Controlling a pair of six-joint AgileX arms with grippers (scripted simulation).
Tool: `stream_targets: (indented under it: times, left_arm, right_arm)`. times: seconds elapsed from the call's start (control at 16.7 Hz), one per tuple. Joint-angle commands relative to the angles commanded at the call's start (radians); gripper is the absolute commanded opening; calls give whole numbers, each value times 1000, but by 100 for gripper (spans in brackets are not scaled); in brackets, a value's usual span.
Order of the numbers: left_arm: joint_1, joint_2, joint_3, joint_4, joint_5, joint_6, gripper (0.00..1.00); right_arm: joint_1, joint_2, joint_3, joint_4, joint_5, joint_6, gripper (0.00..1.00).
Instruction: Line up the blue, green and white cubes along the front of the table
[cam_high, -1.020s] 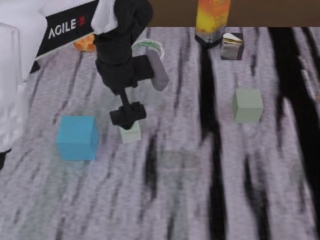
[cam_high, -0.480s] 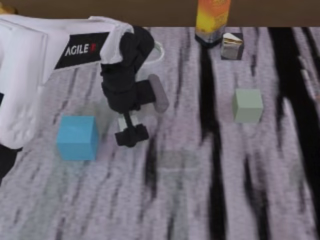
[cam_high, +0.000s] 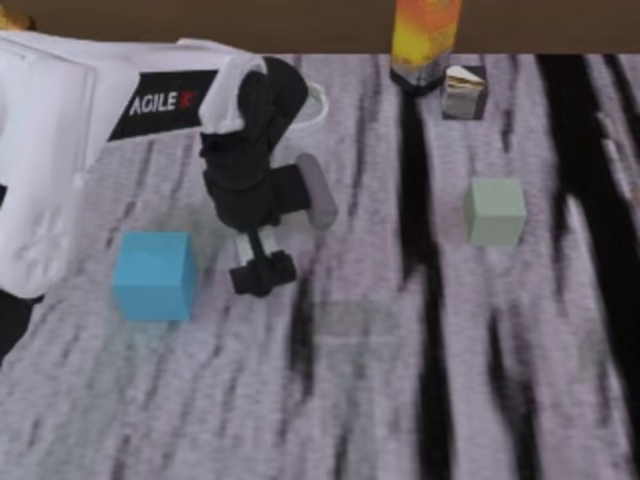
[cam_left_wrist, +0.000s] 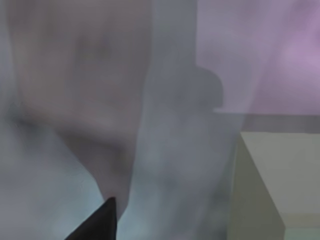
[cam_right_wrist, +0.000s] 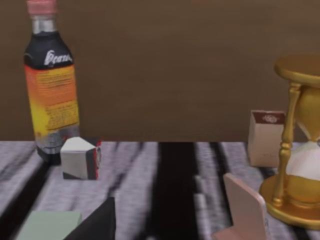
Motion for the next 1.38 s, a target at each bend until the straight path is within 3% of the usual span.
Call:
stream_targets:
  times: [0.66, 1.38]
  left_arm:
    - [0, 0, 0, 0, 0, 0, 2]
    - [5, -50, 31, -66, 15, -14, 0]
  right_arm:
    - [0, 0, 0, 0, 0, 0, 100]
    - [0, 0, 0, 0, 0, 0, 100]
